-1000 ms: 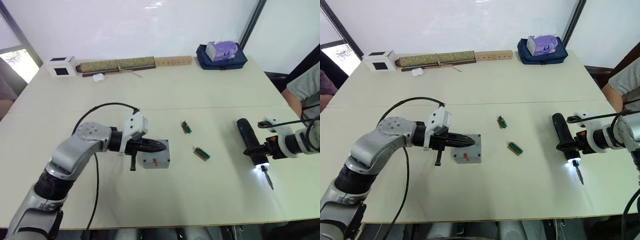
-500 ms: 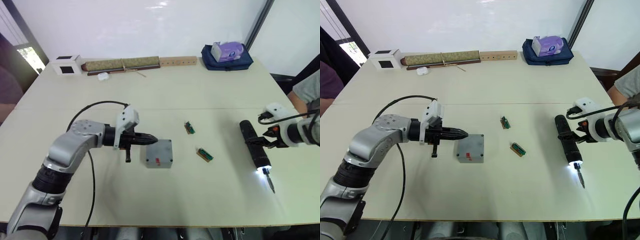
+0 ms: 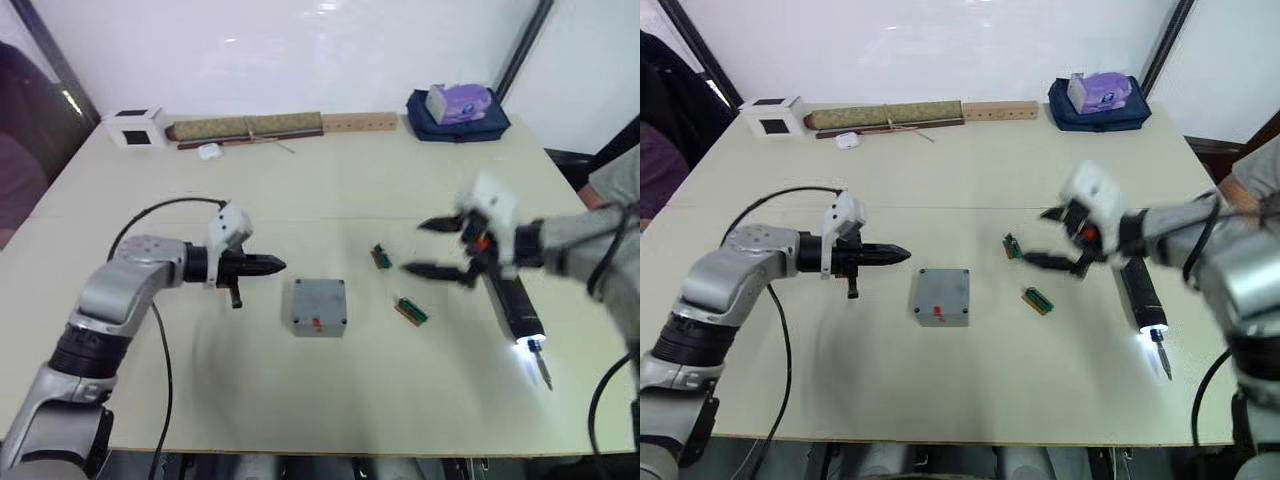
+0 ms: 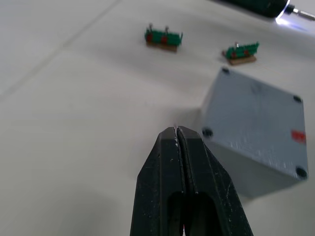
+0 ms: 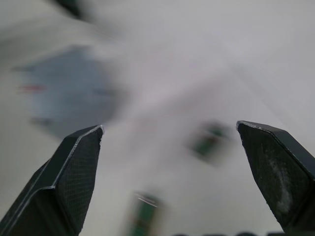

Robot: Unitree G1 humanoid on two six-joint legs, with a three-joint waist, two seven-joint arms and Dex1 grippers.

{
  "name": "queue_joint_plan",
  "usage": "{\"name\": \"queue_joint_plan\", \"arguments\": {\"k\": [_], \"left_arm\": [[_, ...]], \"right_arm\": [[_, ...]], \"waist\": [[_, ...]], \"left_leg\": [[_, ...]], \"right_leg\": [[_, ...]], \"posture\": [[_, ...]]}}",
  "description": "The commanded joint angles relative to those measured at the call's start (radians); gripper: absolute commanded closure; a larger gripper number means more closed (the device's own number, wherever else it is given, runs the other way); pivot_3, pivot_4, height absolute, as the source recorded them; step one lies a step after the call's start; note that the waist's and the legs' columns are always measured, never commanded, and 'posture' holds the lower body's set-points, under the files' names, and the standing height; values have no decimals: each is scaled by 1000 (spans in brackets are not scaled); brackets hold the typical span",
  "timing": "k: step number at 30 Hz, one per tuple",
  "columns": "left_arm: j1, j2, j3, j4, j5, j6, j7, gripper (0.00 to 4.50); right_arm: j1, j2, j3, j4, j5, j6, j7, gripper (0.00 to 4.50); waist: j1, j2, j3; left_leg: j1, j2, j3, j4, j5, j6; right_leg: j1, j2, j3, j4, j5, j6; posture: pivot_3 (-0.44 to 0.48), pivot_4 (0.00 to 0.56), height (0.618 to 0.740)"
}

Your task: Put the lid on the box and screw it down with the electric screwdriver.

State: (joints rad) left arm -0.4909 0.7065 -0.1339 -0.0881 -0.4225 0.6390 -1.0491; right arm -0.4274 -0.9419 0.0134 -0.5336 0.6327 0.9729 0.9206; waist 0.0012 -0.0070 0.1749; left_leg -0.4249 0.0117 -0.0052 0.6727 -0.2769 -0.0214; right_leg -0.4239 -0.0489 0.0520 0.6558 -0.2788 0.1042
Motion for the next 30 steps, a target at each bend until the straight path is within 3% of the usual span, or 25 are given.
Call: {"name": "queue_joint_plan", "arguments": {"k": [1, 9, 13, 20, 27, 30], "left_arm": [[45, -24, -14, -86, 28, -6, 60, 4500], [102, -14, -59, -154, 56, 19, 76, 4500], [81, -20, -81, -118, 91, -8, 78, 4500], [48, -56, -113, -79, 135, -71, 75, 4500], [-61, -119, -124, 18, 162, -97, 61, 4500], [-71, -119, -132, 64, 196, -128, 64, 4500]], "right_arm": [[80, 48, 38, -115, 63, 61, -47, 15], [125, 73, 118, -141, 45, 57, -79, 15], [97, 79, 229, -99, -87, -4, -124, 15], [90, 141, 270, -99, -85, 51, -167, 15], [88, 290, 193, -145, 38, 226, -267, 15], [92, 282, 171, -168, 52, 260, -279, 15]], "waist": [[2, 0, 0], [-2, 0, 0], [-13, 0, 0], [-12, 0, 0], [-12, -1, 0], [-14, -1, 0]], "left_leg": [[-1, 0, 0, 6, -1, 1], [2, 0, 0, 10, -1, 2], [3, 0, -1, 9, -1, 2], [3, 0, -1, 10, -1, 1], [3, -1, -2, 10, -1, 2], [4, -1, -2, 10, -1, 2]], "right_leg": [[2, 0, 0, 0, 0, 1], [7, 2, 0, 0, 2, 4], [8, 3, -1, 1, 2, 4], [8, 3, 0, 1, 2, 4], [9, 2, -1, 1, 2, 4], [9, 3, -1, 1, 2, 4]], "posture": [[0, 150, 740], [0, 150, 740], [0, 150, 740], [0, 150, 740], [0, 150, 740], [0, 150, 740]]}}
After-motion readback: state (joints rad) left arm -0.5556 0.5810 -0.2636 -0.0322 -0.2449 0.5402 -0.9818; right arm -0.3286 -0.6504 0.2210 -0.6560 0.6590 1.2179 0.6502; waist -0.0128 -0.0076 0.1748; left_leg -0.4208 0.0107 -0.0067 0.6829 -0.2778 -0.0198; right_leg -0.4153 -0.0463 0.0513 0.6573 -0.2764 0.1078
